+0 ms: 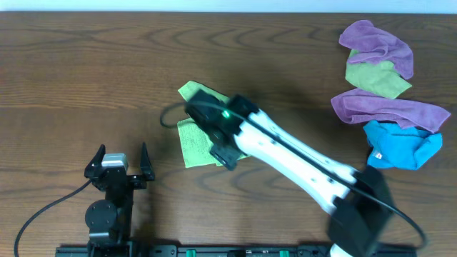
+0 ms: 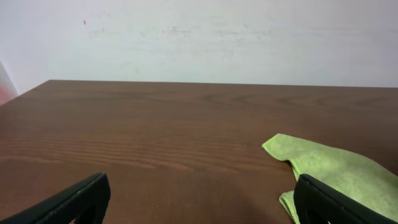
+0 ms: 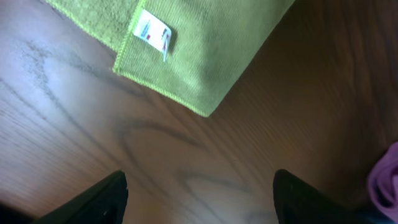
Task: Fold the cloth
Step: 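Grasp the near corner of the green cloth with the right gripper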
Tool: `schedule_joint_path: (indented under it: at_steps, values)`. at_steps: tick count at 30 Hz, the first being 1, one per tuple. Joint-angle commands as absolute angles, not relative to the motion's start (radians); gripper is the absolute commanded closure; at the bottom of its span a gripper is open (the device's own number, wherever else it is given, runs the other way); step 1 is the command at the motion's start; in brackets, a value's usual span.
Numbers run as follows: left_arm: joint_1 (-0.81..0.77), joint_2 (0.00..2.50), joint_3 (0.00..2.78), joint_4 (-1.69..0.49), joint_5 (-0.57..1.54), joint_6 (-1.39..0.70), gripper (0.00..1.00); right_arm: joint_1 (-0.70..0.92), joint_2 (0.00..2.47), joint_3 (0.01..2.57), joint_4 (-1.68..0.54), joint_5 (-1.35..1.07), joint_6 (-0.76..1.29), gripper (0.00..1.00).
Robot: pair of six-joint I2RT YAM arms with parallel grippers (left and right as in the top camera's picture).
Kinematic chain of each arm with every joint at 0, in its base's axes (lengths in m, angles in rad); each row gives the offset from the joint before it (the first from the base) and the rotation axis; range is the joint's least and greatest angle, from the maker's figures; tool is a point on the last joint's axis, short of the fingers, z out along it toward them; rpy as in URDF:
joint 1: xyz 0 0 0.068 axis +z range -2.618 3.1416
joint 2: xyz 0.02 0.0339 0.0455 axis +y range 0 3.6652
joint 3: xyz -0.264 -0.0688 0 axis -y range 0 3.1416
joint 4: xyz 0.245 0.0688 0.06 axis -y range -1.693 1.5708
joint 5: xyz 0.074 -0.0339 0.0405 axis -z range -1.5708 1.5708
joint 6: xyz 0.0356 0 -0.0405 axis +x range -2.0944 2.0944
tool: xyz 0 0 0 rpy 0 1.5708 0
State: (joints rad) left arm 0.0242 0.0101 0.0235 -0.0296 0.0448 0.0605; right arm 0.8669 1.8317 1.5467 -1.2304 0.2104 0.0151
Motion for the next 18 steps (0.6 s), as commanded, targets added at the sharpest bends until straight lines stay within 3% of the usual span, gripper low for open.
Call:
schedule_joint_path:
  at_steps: [1,5,13,18]
  values:
    - [0.028,0.005,0.005,-0.077,0.016,0.075,0.05,0.877,1.757,1.406,-1.150,0.253,0.041,0.24]
    - [0.028,0.005,0.005,-0.077,0.016,0.075,0.04,0.893,1.757,1.297,-1.019,0.183,0.040,0.34]
    - [0.028,0.005,0.005,-0.077,0.015,0.075,0.05,0.998,1.782,1.256,-0.834,0.186,-0.015,0.31]
    - [0.028,0.005,0.005,-0.077,0.016,0.075,0.05,1.033,1.851,1.256,-0.793,0.282,-0.016,0.37]
